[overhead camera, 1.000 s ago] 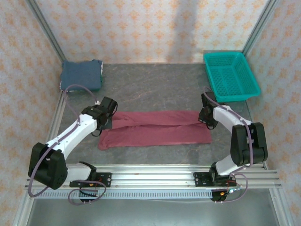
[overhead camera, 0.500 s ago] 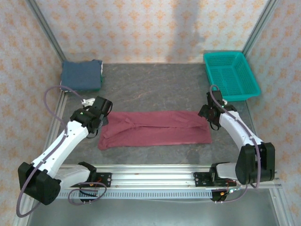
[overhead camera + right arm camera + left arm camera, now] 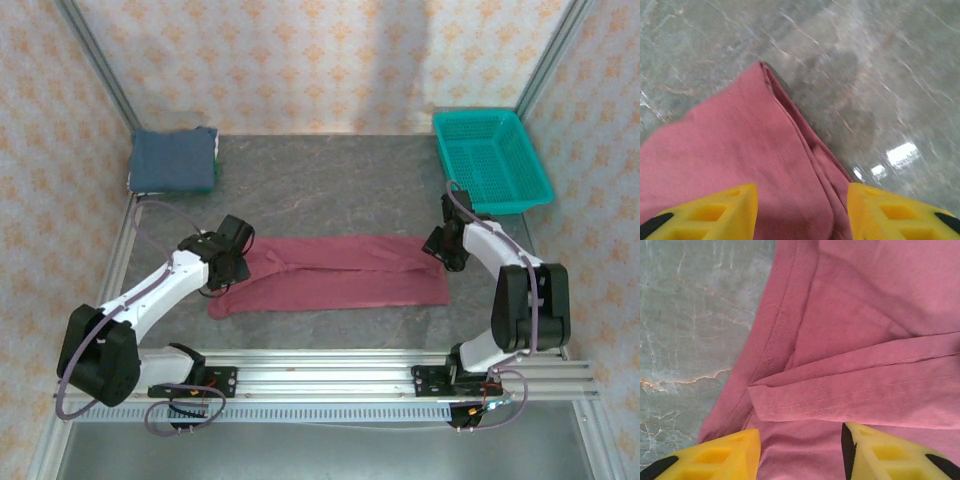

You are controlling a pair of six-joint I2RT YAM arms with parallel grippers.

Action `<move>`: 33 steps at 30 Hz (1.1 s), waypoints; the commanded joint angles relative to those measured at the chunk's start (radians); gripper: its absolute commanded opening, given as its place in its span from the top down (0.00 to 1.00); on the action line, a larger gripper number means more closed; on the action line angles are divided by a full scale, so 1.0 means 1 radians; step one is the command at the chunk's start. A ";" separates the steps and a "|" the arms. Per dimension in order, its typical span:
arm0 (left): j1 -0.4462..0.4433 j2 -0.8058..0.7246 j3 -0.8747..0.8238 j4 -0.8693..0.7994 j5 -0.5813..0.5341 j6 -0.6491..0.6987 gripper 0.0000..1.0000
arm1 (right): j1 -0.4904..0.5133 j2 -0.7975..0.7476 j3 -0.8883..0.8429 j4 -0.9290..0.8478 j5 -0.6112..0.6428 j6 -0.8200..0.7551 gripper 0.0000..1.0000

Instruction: Fold and stack the t-shirts

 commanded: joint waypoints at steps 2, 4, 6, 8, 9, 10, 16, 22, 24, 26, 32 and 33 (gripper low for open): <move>-0.001 0.034 -0.008 0.017 -0.062 -0.045 0.58 | -0.005 0.087 0.071 0.064 -0.019 -0.013 0.58; -0.002 0.044 -0.013 0.030 -0.066 -0.046 0.58 | -0.006 0.127 0.095 0.065 -0.004 -0.021 0.63; -0.001 0.055 -0.012 0.026 -0.080 -0.050 0.60 | -0.008 0.163 0.118 0.051 0.016 -0.032 0.67; -0.001 0.064 -0.017 0.023 -0.091 -0.050 0.61 | -0.009 0.188 0.132 0.042 0.028 -0.043 0.68; -0.002 0.065 -0.020 0.024 -0.094 -0.049 0.61 | -0.007 0.193 0.134 0.039 0.040 -0.047 0.68; 0.000 0.066 -0.023 0.024 -0.099 -0.050 0.62 | -0.009 0.198 0.137 0.033 0.055 -0.050 0.68; 0.009 0.084 -0.038 0.024 -0.117 -0.056 0.63 | -0.008 0.238 0.163 0.043 0.085 -0.058 0.80; 0.013 0.132 -0.029 0.002 -0.145 -0.045 0.66 | -0.008 0.274 0.235 0.029 0.112 -0.063 1.00; 0.016 0.153 -0.025 -0.004 -0.155 -0.041 0.66 | -0.008 0.284 0.264 0.015 0.121 -0.080 1.00; 0.015 0.172 -0.025 -0.004 -0.157 -0.032 0.67 | -0.008 0.294 0.292 0.001 0.136 -0.097 1.00; 0.016 0.217 -0.021 -0.020 -0.185 -0.023 0.68 | -0.008 0.313 0.379 -0.057 0.164 -0.152 1.00; 0.016 0.222 -0.019 -0.022 -0.186 -0.022 0.68 | -0.009 0.316 0.392 -0.067 0.163 -0.160 1.00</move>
